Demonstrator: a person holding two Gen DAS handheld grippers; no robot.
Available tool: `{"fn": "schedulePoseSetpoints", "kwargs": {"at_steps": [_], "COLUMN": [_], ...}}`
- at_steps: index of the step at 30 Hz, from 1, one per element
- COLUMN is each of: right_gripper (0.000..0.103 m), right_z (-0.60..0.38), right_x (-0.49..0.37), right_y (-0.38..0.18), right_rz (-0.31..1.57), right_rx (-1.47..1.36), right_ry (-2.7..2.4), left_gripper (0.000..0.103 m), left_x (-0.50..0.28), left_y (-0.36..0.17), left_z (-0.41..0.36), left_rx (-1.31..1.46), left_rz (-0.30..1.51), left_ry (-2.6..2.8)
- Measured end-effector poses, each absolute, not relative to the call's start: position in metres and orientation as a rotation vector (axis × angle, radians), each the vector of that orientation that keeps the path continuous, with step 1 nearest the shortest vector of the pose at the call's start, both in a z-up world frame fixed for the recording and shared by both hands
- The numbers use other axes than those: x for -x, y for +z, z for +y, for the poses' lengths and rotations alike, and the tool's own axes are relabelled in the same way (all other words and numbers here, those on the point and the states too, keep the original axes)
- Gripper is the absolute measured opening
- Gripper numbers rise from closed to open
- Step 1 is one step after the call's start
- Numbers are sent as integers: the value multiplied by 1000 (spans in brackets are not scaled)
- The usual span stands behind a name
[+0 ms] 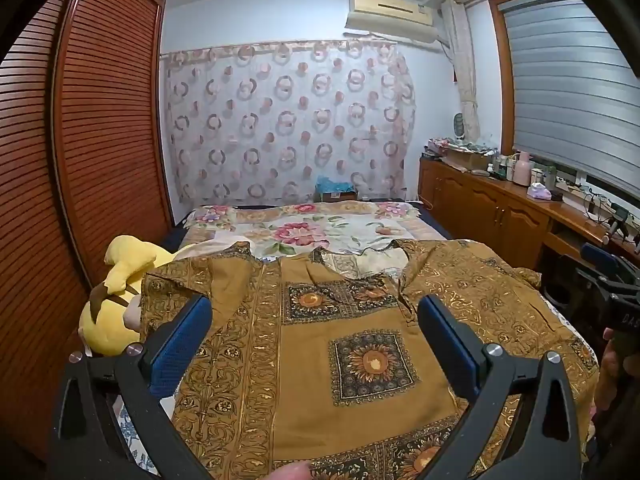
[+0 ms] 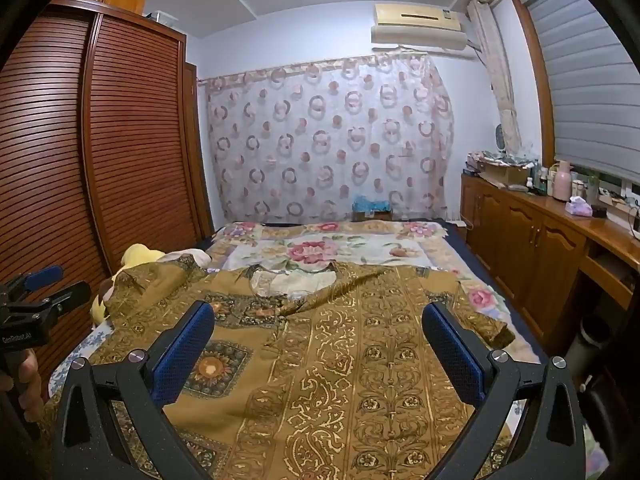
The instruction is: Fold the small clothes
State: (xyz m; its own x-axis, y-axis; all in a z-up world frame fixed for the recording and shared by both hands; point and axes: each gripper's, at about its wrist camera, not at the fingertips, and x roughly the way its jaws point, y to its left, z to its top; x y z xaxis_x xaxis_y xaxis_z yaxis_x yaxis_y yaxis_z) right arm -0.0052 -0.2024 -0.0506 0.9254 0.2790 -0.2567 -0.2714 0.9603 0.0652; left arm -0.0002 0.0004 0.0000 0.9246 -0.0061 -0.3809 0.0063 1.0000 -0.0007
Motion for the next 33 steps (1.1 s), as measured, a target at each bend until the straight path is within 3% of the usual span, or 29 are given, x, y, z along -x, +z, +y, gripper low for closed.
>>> {"fn": "schedulePoseSetpoints", "kwargs": {"at_steps": [33], "right_gripper": [103], "right_z": [-202], "right_x": [5], "right_y": [-51], "right_rz": [277], "right_rx": [-36], "right_ry": [284], "left_gripper": [103], "left_x": [0], "left_y": [0], "left_z": [0], "left_rx": [0], "left_rz": [403], "left_ry": [-7]}}
